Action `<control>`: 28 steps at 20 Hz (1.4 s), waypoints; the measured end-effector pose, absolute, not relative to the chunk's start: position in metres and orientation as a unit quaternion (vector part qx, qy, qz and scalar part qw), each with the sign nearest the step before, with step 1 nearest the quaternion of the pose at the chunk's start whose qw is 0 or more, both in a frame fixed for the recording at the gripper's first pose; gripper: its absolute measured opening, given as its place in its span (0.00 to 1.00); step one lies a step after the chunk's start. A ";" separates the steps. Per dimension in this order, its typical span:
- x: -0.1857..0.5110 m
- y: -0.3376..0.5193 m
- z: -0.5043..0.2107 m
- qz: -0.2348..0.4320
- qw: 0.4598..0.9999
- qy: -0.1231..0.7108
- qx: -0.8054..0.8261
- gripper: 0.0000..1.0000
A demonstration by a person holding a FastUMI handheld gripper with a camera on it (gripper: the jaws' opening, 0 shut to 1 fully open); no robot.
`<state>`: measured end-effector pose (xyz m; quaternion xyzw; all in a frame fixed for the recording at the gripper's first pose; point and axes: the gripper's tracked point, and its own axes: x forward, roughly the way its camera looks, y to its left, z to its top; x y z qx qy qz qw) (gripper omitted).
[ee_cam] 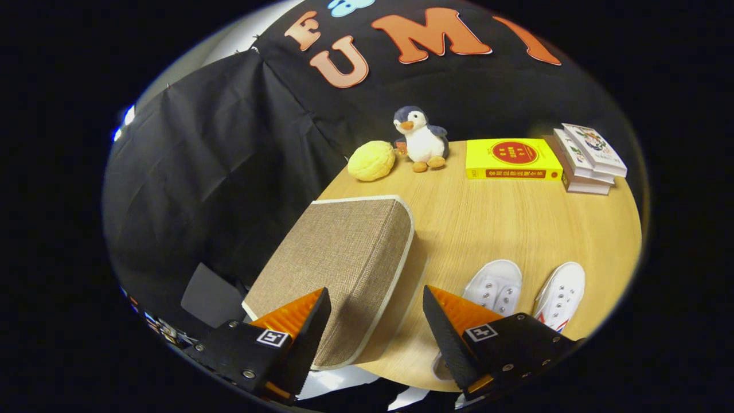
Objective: Open the storage box then place both shoes into the box .Put the left shoe in first, then the right shoe, with the right side of both shoes facing outward in a uniform manner.
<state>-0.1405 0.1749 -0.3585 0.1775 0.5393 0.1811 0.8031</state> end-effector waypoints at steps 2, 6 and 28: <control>-0.145 0.182 -0.361 0.185 0.792 0.547 0.197 0.96; -0.149 0.194 -0.371 0.195 0.777 0.556 0.224 0.96; -0.124 0.203 -0.327 0.189 0.689 0.537 0.448 0.69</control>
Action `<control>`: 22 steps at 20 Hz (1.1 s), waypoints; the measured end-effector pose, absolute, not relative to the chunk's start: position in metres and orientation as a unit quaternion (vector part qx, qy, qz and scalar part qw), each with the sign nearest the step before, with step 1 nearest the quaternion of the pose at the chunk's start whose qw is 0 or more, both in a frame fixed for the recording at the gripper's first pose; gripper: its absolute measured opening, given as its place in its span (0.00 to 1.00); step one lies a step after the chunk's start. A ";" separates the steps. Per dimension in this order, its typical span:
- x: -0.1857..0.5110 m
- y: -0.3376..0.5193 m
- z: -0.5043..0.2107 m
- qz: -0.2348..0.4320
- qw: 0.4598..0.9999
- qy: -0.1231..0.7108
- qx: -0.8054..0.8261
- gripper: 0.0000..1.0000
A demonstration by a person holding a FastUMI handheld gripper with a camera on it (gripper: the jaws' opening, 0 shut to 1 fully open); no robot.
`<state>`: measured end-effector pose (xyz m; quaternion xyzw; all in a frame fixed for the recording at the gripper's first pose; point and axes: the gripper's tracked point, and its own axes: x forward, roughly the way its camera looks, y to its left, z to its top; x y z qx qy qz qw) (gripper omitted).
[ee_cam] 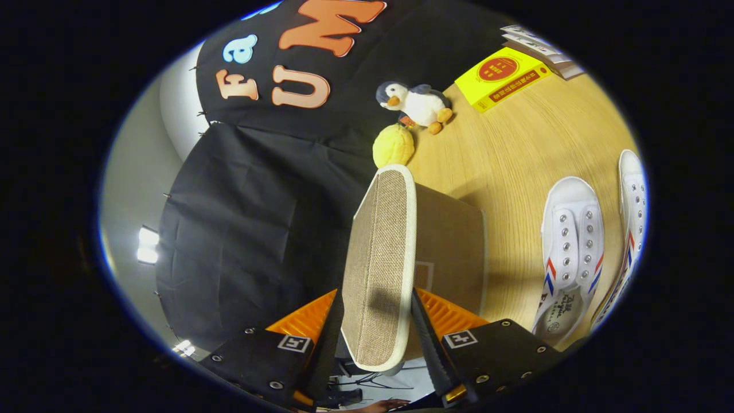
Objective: Open the storage box then place both shoes into the box .Put the left shoe in first, then the right shoe, with the right side of both shoes facing outward in a uniform manner.
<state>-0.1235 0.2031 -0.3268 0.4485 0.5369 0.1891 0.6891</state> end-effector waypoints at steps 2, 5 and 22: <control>-0.121 0.212 -0.315 0.205 0.689 0.533 0.447 0.66; -0.111 0.225 -0.292 0.217 0.688 0.519 0.459 0.39; -0.055 0.355 -0.216 0.300 0.703 0.495 0.413 0.10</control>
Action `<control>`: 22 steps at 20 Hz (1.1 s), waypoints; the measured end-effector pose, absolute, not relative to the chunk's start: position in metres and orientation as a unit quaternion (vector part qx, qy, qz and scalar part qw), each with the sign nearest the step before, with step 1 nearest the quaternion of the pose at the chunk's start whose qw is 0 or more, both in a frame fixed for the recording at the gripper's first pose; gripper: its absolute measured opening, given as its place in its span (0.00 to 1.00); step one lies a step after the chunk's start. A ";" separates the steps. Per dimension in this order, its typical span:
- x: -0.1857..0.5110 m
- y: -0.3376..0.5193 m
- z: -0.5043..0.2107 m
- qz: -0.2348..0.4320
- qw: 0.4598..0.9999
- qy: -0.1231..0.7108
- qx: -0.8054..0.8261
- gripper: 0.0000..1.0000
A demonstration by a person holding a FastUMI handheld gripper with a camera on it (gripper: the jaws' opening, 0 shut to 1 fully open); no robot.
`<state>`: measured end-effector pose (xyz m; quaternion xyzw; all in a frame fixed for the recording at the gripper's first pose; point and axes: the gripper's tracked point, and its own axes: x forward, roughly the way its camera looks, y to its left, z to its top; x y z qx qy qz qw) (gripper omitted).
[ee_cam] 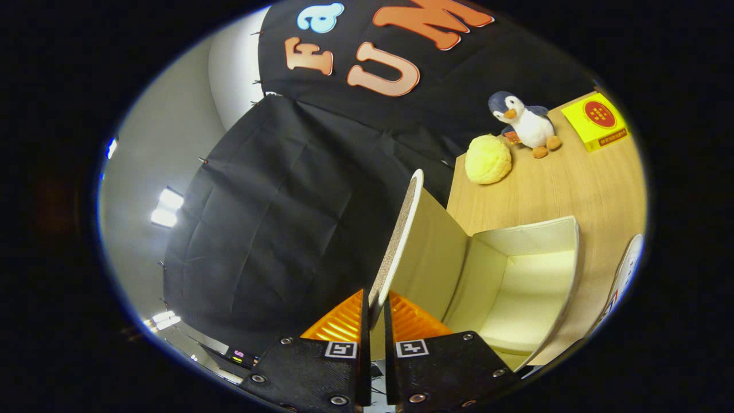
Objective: Open the storage box then place both shoes into the box .Put the left shoe in first, then the right shoe, with the right side of both shoes facing outward in a uniform manner.
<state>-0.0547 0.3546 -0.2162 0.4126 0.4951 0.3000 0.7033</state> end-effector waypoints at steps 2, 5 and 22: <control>-0.051 0.376 -0.216 0.305 0.707 0.499 0.398 0.11; -0.052 0.409 -0.220 0.311 0.707 0.510 0.379 0.12; -0.049 0.296 -0.277 0.230 0.821 0.466 0.238 0.95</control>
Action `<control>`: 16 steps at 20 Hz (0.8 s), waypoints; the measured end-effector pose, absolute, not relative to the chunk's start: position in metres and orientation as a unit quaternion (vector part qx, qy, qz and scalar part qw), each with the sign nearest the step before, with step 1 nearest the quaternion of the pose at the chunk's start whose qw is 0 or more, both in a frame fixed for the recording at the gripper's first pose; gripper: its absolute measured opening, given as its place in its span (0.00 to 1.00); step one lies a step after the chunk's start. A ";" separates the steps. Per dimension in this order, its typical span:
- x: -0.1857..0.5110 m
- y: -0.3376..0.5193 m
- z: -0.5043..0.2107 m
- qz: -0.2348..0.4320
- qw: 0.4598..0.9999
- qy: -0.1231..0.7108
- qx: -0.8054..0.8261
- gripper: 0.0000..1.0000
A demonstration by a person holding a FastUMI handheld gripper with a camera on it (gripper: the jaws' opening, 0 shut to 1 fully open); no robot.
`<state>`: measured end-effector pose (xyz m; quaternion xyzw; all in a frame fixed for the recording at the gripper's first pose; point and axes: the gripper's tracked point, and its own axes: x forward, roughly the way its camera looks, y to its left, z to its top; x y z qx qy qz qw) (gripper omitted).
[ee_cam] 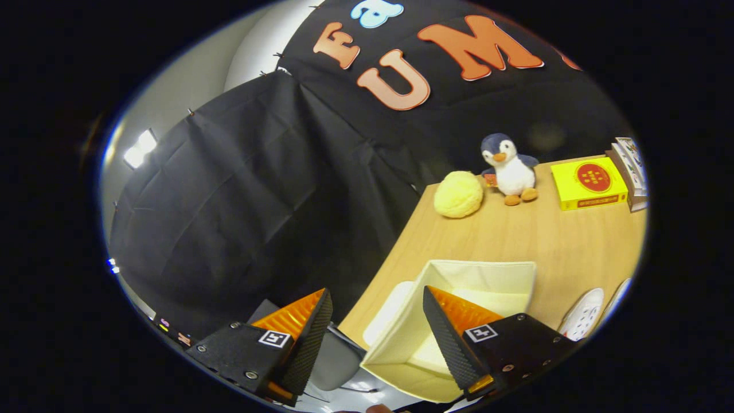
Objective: Open the storage box then place both shoes into the box .Put the left shoe in first, then the right shoe, with the right side of both shoes facing outward in a uniform manner.
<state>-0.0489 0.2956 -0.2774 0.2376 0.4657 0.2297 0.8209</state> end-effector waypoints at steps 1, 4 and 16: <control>-0.052 0.277 -0.284 0.214 0.830 0.466 0.222 0.96; -0.068 0.222 -0.306 0.167 0.847 0.474 0.171 0.96; -0.175 0.064 -0.391 0.031 0.816 0.577 0.036 0.77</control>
